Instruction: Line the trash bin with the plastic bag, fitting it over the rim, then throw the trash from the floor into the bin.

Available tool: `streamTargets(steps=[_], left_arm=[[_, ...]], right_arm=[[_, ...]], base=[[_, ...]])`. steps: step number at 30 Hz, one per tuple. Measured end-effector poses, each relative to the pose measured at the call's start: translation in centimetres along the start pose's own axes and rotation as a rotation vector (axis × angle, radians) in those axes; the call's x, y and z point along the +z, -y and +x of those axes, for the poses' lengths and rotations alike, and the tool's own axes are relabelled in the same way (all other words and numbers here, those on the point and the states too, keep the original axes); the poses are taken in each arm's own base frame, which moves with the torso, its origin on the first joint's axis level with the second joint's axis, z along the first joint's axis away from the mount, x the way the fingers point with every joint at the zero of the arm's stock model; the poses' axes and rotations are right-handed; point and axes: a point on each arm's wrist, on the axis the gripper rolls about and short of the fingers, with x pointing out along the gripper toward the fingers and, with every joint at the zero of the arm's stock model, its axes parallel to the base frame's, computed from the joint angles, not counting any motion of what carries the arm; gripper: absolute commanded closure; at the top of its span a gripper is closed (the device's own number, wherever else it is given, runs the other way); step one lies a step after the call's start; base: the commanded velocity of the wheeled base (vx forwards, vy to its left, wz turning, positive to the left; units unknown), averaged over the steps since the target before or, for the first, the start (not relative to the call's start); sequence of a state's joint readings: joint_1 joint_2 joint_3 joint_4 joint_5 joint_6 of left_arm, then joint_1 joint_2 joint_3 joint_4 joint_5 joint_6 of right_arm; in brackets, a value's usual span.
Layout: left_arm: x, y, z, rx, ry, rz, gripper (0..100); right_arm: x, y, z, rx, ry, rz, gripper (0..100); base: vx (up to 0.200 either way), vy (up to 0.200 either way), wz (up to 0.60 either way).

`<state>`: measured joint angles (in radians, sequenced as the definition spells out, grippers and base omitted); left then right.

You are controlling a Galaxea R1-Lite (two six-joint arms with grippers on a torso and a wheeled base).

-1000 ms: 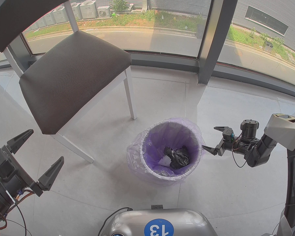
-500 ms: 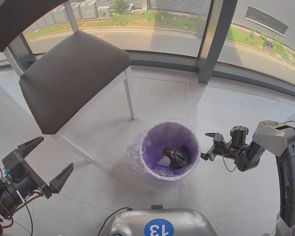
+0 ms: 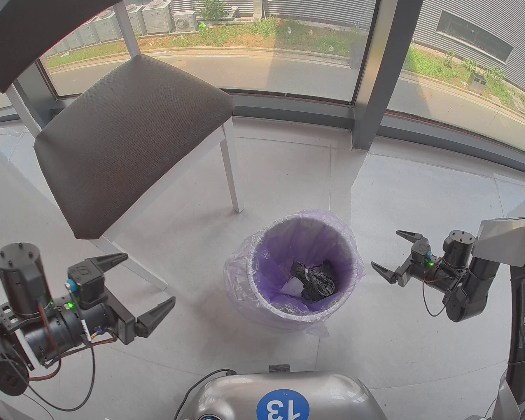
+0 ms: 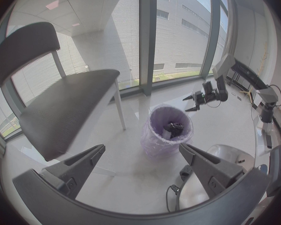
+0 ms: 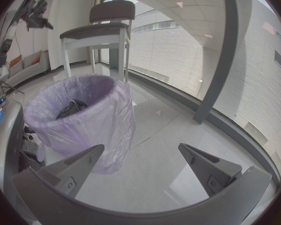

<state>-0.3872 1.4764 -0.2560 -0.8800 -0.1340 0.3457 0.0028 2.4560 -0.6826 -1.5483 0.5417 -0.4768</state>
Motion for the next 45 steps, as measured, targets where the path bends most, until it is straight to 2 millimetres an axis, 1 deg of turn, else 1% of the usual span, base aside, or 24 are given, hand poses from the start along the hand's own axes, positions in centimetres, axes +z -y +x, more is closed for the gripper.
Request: streamTargets(steps=[3, 7, 11, 12, 13, 15, 18, 19, 23, 27, 31, 37, 43, 45], left_arm=[[-0.7, 0.1, 2.0, -0.037, -0.055, -0.003, 0], [-1.4, 0.4, 4.5, -0.075, -0.110, 0.000, 0], [-2.1, 0.6, 6.8, -0.104, -0.147, 0.031, 0], [-2.2, 0.5, 7.6, -0.111, -0.155, 0.056, 0], [-2.3, 0.5, 8.1, -0.115, -0.158, 0.073, 0], [-2.5, 0.2, 9.7, -0.121, -0.161, 0.145, 0], [-2.8, -0.1, 11.6, -0.124, -0.163, 0.208, 0], [-3.1, -0.3, 12.7, -0.127, -0.167, 0.244, 0], [-3.8, -0.7, 14.7, -0.139, -0.179, 0.313, 0], [-4.6, -0.6, 16.3, -0.151, -0.189, 0.338, 0], [-5.0, -0.1, 17.8, -0.168, -0.192, 0.350, 0], [-5.9, 1.1, 19.9, -0.197, -0.201, 0.365, 0], [-5.9, 1.5, 22.3, -0.192, -0.172, 0.380, 0], [-6.2, 1.6, 23.0, -0.195, -0.176, 0.383, 0]], right_arm=[[0.3, -1.0, -1.8, 0.017, -0.044, 0.087, 0], [1.6, -1.6, -3.7, 0.010, -0.065, 0.218, 0], [4.0, -1.5, -4.5, -0.056, -0.034, 0.380, 0], [5.0, -1.3, -4.6, -0.100, -0.015, 0.425, 0], [5.5, -1.2, -4.6, -0.121, -0.002, 0.442, 0], [7.2, -0.9, -4.7, -0.171, 0.044, 0.472, 0], [9.0, -0.7, -4.9, -0.202, 0.098, 0.480, 0], [10.1, -0.5, -5.2, -0.213, 0.132, 0.477, 0], [12.2, -0.3, -5.9, -0.225, 0.196, 0.464, 0], [14.2, -0.1, -6.9, -0.234, 0.261, 0.441, 0], [16.1, 0.1, -8.1, -0.241, 0.306, 0.416, 0], [18.2, 0.1, -9.5, -0.246, 0.350, 0.391, 0], [19.1, 0.1, -10.3, -0.252, 0.381, 0.377, 0], [19.3, 0.1, -10.5, -0.254, 0.388, 0.372, 0]], base=[[0.000, 0.000, 0.00], [0.000, 0.000, 0.00], [0.000, 0.000, 0.00], [0.000, 0.000, 0.00], [0.000, 0.000, 0.00], [0.000, 0.000, 0.00], [0.000, 0.000, 0.00], [0.000, 0.000, 0.00], [0.000, 0.000, 0.00], [0.000, 0.000, 0.00], [0.000, 0.000, 0.00], [0.000, 0.000, 0.00], [0.000, 0.000, 0.00], [0.000, 0.000, 0.00]])
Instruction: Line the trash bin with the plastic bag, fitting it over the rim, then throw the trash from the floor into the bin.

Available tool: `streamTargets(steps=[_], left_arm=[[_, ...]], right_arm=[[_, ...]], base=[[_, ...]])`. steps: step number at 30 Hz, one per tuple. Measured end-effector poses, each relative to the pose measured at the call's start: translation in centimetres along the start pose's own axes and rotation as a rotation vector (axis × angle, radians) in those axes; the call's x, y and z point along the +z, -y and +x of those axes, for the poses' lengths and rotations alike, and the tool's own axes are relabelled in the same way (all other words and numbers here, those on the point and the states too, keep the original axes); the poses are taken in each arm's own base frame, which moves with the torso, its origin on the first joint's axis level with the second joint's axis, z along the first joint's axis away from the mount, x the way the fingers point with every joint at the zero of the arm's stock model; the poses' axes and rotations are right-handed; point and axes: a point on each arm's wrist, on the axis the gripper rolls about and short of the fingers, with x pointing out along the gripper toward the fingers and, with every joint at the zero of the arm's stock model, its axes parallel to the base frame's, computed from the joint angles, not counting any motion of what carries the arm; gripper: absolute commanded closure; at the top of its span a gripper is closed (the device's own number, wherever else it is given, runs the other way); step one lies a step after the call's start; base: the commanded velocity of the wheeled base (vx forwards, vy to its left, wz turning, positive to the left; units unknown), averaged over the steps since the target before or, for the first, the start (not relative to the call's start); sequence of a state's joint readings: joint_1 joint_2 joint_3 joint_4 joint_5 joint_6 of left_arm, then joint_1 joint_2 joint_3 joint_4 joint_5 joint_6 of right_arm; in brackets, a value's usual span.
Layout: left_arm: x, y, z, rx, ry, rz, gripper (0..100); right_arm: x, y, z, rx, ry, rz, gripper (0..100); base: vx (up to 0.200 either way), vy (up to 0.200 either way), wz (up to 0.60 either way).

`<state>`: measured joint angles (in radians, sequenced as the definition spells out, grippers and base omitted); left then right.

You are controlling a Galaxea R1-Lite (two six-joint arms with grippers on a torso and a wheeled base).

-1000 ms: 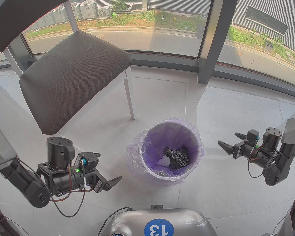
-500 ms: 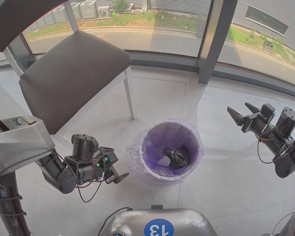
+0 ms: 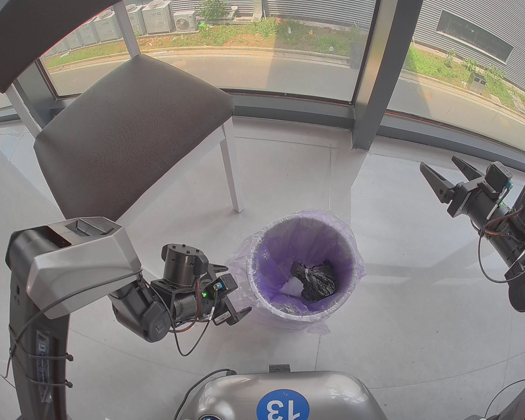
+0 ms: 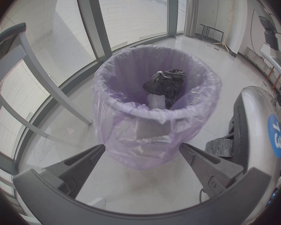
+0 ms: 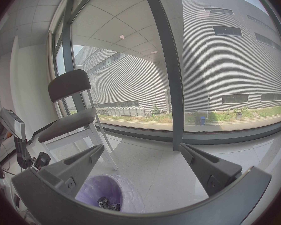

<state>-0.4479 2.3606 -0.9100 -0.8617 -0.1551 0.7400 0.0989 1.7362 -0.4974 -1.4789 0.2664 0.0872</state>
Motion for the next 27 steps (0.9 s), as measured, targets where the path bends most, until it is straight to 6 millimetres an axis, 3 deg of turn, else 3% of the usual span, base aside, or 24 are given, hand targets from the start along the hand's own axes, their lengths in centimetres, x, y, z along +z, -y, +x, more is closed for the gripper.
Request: streamTargets(steps=[10, 11, 27], left_arm=[[-1.0, 0.0, 2.5, 0.002, -0.006, 0.007, 0], [-1.0, -0.2, 2.7, 0.006, -0.004, 0.007, 100], [-1.5, -1.5, 4.4, 0.040, 0.022, -0.003, 100]], right_arm=[[0.5, -0.3, -0.5, 0.004, 0.011, -0.020, 0], [0.4, -0.3, -0.5, 0.005, 0.009, -0.021, 0], [0.0, -0.5, -0.8, 0.016, -0.005, -0.029, 0]], base=[[0.000, 0.000, 0.00], [0.000, 0.000, 0.00], [0.000, 0.000, 0.00]])
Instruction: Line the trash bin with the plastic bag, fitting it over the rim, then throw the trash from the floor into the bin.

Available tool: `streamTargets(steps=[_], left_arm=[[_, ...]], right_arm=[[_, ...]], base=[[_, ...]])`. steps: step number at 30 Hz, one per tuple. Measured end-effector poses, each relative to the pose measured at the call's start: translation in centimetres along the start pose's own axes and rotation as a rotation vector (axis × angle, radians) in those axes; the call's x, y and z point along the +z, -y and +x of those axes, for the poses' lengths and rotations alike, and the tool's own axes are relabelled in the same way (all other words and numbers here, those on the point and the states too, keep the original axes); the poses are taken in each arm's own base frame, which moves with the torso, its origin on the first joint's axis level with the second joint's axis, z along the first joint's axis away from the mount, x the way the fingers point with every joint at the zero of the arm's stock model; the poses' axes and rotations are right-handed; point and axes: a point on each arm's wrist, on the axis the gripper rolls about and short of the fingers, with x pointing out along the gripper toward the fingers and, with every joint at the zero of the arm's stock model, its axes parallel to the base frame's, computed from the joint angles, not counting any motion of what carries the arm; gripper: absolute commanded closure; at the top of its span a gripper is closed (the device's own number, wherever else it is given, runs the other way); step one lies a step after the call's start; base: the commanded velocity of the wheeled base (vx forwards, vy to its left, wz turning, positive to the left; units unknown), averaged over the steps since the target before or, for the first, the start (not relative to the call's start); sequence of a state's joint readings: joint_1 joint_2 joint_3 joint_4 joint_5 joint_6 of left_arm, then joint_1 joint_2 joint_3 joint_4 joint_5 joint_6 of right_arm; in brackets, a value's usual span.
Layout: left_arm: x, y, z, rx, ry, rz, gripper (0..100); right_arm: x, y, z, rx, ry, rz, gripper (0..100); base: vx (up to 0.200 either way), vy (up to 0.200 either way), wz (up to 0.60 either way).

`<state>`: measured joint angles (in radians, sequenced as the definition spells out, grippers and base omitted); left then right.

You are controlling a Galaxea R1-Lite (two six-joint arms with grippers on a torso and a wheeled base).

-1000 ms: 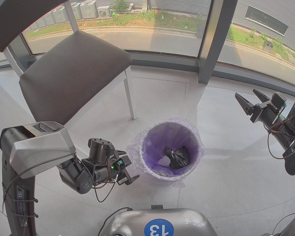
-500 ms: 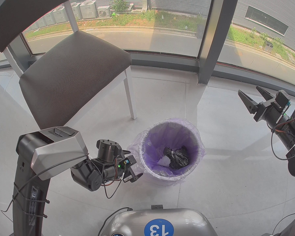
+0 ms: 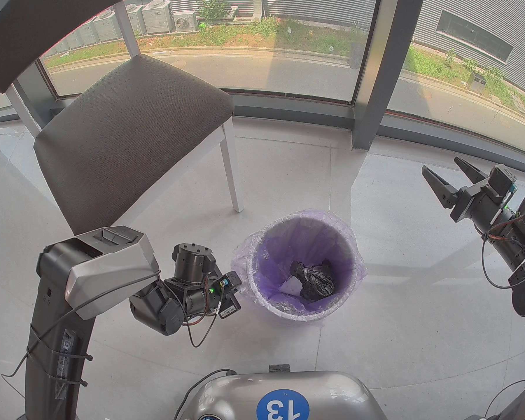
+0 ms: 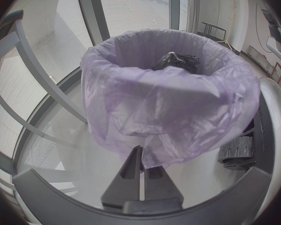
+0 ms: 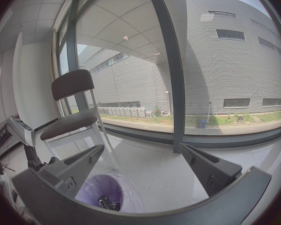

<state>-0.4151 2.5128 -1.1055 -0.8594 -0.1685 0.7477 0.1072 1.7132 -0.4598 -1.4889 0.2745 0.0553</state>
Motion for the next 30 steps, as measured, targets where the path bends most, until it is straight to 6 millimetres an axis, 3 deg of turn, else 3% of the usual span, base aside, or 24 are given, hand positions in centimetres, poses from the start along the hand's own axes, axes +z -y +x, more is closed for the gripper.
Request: streamTargets(steps=[15, 30], left_arm=[[-0.1, -0.8, 4.1, -0.050, 0.069, -0.046, 100], [-0.1, -2.6, 5.9, -0.011, 0.130, -0.173, 100]], right_arm=[[-0.4, -0.2, 0.1, 0.009, -0.016, 0.006, 0], [-1.3, -0.1, 0.4, 0.007, -0.044, 0.004, 0]], base=[[0.000, 0.000, 0.00], [0.000, 0.000, 0.00]])
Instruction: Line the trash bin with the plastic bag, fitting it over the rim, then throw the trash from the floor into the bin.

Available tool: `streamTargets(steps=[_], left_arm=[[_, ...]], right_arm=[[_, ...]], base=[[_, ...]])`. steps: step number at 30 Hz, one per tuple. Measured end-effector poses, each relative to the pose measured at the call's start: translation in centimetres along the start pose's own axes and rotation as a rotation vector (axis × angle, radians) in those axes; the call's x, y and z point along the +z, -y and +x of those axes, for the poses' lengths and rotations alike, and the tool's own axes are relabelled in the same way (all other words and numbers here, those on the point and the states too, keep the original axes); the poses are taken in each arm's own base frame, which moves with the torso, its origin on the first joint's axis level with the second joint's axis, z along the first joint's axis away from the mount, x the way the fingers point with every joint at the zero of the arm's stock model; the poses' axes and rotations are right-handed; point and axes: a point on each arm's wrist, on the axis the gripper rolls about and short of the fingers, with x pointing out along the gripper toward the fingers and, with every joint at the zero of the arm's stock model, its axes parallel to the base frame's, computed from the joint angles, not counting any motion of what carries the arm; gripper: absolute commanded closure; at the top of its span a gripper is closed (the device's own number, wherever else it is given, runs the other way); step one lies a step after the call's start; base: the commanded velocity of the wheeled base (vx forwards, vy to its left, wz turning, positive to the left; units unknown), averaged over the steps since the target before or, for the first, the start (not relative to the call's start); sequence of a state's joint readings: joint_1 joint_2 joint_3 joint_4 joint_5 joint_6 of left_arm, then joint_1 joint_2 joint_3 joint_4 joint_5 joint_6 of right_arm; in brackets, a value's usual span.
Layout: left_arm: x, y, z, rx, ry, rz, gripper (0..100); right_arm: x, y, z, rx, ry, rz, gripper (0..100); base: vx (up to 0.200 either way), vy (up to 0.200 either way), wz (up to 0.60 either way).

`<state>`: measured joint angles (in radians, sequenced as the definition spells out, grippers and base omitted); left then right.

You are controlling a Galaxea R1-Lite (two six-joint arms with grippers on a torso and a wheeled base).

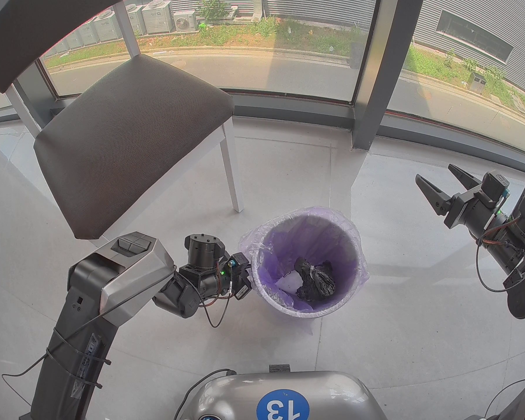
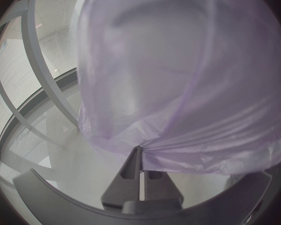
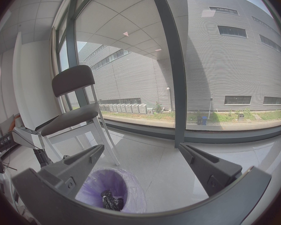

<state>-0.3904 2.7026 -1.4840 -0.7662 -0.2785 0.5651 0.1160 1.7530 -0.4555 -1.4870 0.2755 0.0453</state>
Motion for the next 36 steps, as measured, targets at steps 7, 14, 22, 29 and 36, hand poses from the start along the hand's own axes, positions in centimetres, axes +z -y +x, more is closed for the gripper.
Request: streamTargets(steps=[7, 14, 22, 29, 36], left_arm=[[0.2, 0.2, 1.2, 0.001, 0.025, -0.127, 100], [-0.3, 0.5, 1.6, -0.036, -0.031, -0.177, 100], [0.2, 0.0, 2.2, -0.047, -0.022, -0.178, 100], [0.0, -0.1, 2.7, -0.039, -0.018, -0.176, 100], [-0.5, -0.3, 2.7, -0.026, -0.022, -0.166, 0]], right_arm=[[-0.4, 0.0, 0.1, -0.001, -0.013, -0.001, 0], [-1.1, 0.1, 0.3, -0.002, -0.034, -0.012, 0], [-1.5, 0.2, 0.4, -0.002, -0.047, -0.013, 0], [-1.9, 0.3, 0.6, -0.003, -0.058, -0.011, 0], [-2.4, 0.4, 0.7, -0.005, -0.075, -0.007, 0]], base=[[0.000, 0.000, 0.00], [0.000, 0.000, 0.00], [0.000, 0.000, 0.00], [0.000, 0.000, 0.00], [0.000, 0.000, 0.00]])
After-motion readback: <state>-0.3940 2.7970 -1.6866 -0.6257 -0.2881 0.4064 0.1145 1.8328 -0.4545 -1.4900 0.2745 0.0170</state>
